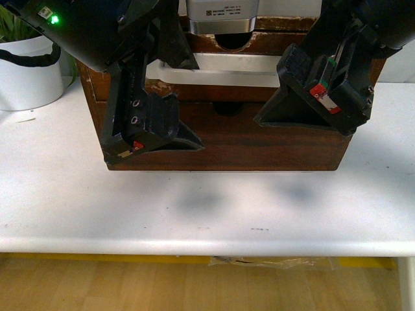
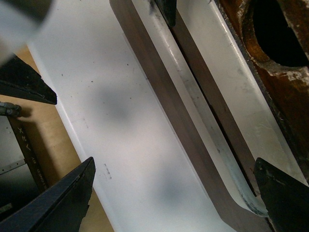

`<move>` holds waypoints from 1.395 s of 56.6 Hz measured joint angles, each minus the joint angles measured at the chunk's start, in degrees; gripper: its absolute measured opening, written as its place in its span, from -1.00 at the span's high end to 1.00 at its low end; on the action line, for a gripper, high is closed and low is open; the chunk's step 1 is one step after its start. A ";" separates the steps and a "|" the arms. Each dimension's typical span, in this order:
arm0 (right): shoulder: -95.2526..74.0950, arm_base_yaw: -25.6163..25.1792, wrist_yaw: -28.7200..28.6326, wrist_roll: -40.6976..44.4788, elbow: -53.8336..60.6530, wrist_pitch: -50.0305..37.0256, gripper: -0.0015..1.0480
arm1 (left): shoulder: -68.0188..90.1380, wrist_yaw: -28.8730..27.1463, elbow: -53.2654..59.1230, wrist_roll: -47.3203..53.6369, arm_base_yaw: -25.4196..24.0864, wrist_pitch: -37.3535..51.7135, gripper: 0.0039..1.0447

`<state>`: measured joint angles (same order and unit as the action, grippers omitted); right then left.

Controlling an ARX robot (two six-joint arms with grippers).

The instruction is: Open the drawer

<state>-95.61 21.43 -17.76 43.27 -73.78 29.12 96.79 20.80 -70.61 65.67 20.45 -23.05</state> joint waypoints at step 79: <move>10.82 2.19 -5.38 3.93 9.77 4.76 -0.83 | -14.43 8.59 11.21 7.74 -1.14 -7.65 -0.89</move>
<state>-84.79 23.62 -23.14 47.20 -64.01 33.89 82.37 29.39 -59.40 73.41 19.31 -30.70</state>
